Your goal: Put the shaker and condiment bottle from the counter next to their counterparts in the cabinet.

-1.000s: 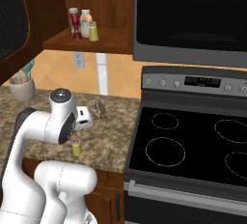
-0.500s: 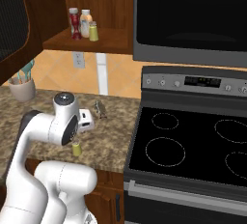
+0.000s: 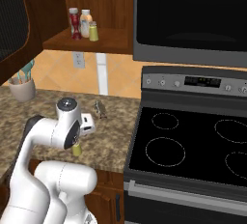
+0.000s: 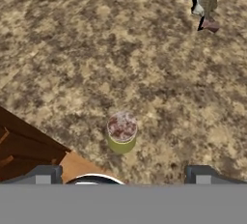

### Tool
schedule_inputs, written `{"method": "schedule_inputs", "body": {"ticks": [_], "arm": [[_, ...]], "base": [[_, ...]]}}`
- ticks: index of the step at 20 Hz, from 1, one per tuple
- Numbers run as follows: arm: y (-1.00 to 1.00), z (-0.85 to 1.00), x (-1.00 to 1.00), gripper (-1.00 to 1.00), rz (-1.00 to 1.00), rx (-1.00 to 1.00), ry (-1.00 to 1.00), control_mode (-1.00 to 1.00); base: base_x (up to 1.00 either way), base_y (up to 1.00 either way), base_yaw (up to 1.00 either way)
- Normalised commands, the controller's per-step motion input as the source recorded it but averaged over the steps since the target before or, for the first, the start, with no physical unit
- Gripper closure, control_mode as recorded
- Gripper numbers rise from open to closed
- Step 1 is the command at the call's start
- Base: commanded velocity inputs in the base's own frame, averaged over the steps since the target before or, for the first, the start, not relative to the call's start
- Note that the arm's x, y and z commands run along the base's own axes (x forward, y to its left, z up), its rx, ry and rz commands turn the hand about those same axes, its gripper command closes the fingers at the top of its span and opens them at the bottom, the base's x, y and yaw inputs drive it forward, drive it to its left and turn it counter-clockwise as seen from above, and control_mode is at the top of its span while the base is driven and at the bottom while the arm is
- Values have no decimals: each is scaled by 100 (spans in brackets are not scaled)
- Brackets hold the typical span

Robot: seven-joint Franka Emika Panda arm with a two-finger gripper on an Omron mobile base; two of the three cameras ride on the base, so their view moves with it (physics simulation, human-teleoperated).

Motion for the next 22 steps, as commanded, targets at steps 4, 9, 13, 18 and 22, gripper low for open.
{"method": "schedule_inputs", "body": {"ticks": [4, 9, 13, 18, 22], "arm": [[0, -16, 24, -100, 0, 0, 0, -100], [4, -18, 14, -100, 0, 0, 0, -100], [8, -23, 1, -100, 0, 0, 0, -100], [5, -32, 0, -100, 0, 0, 0, -100], [1, -32, 0, -100, 0, 0, 0, -100]], "base": [[0, 0, 0], [0, 0, 0], [0, 0, 0], [0, 0, 0], [0, 0, 0]]}}
